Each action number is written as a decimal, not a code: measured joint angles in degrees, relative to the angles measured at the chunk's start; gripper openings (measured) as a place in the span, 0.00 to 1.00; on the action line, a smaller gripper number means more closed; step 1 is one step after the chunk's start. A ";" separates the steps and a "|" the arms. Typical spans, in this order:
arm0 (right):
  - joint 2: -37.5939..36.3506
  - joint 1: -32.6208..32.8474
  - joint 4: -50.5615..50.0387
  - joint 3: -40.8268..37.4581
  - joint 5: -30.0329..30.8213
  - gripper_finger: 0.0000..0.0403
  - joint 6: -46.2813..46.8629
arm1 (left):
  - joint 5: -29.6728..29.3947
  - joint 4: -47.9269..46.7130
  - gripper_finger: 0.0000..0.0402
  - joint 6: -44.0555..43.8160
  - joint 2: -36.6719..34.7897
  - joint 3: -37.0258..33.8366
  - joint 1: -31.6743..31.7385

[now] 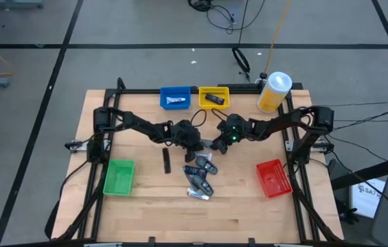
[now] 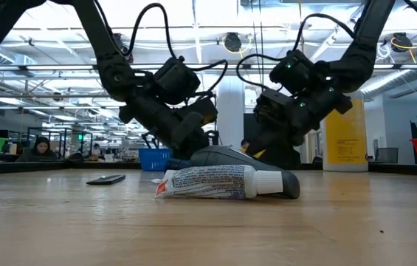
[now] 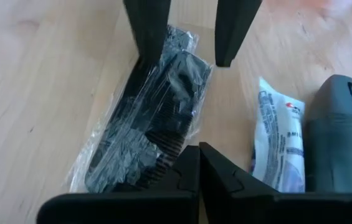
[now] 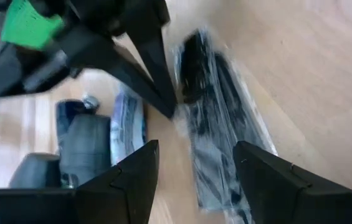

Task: Pick & Place Travel size toiletries
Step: Put the black hair comb into the green bin

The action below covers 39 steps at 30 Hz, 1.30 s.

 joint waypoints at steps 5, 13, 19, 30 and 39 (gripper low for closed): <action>-1.38 0.00 -0.51 0.10 0.07 0.50 0.33 | -0.13 0.28 0.03 0.18 0.11 0.00 -0.02; -1.27 0.08 -4.16 0.00 1.80 0.50 0.79 | -0.25 0.89 0.01 0.44 0.20 -0.07 -0.02; -0.86 0.11 -3.60 0.05 1.55 0.50 0.35 | -0.46 4.69 0.02 -0.42 2.04 -0.09 -0.02; -0.55 1.92 -3.92 0.03 1.43 0.50 -0.84 | -2.62 8.88 0.02 -2.58 4.19 -0.11 0.00; -0.55 2.01 -3.03 0.05 1.32 0.50 -6.30 | -3.12 9.67 0.03 -2.55 4.19 -0.11 -0.04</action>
